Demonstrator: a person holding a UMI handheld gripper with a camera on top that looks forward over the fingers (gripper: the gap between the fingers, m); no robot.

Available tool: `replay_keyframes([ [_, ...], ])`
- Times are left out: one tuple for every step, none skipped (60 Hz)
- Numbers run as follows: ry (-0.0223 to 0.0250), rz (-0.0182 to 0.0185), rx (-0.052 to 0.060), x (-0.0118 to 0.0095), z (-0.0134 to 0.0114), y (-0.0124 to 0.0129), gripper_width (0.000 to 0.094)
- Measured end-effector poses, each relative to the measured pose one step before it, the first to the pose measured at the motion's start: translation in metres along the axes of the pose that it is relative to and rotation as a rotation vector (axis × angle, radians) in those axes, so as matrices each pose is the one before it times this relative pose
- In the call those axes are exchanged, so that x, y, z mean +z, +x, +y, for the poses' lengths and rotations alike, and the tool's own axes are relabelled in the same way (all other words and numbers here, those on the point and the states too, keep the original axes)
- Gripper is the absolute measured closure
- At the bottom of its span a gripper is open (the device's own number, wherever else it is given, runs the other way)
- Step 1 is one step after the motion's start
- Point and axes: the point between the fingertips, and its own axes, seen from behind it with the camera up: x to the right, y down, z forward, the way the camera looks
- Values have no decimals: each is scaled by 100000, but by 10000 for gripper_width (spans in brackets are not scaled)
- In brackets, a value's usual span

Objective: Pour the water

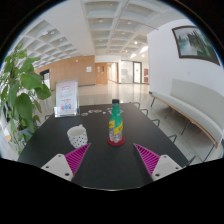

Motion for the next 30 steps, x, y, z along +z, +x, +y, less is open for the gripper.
replay_keyframes([
  [77, 138, 68, -707, 139, -8, 80],
  [152, 178, 118, -656, 75, -10, 82],
  [198, 217, 121, -644, 54, -9, 83],
  [234, 148, 80, -478, 177, 96, 82],
  [168, 127, -68, -655, 58, -122, 84],
  [59, 87, -214, -494, 42, -100, 79],
  [36, 104, -294, -450, 75, -59, 79],
  [80, 111, -235, -505, 72, -20, 79],
  [176, 65, -190, -435, 50, -7, 80],
  [187, 36, -85, -426, 61, -19, 79],
  [209, 61, -15, -392, 44, -12, 81],
  [103, 27, -82, -379, 56, 241, 80],
  [138, 175, -50, -334, 78, -41, 81],
  [3, 104, -51, -307, 95, -50, 82],
  [-53, 17, -95, -259, 97, -45, 83],
  [-85, 49, -164, -268, 80, -22, 79],
  [-157, 93, -250, -268, 62, 60, 80],
  [-180, 239, -258, -209, 86, 65, 86],
  [-283, 263, -183, -172, 90, 56, 88],
  [-283, 286, -96, -156, 83, 60, 85],
  [-171, 187, -130, -153, 45, 17, 85],
  [45, 200, -311, -132, 21, 7, 87],
  [171, 151, -429, -152, 12, -1, 85],
  [278, 111, -464, -139, -20, -3, 84],
  [334, -17, -411, 15, 97, -45, 82],
  [202, 78, -197, -154, 4, -4, 83],
  [-17, 34, -81, -108, 1, -39, 84],
  [-146, -6, -140, -45, 36, -66, 82],
  [10, 9, -394, -57, 11, -35, 82],
  [362, 109, -672, -58, -47, -7, 83],
])
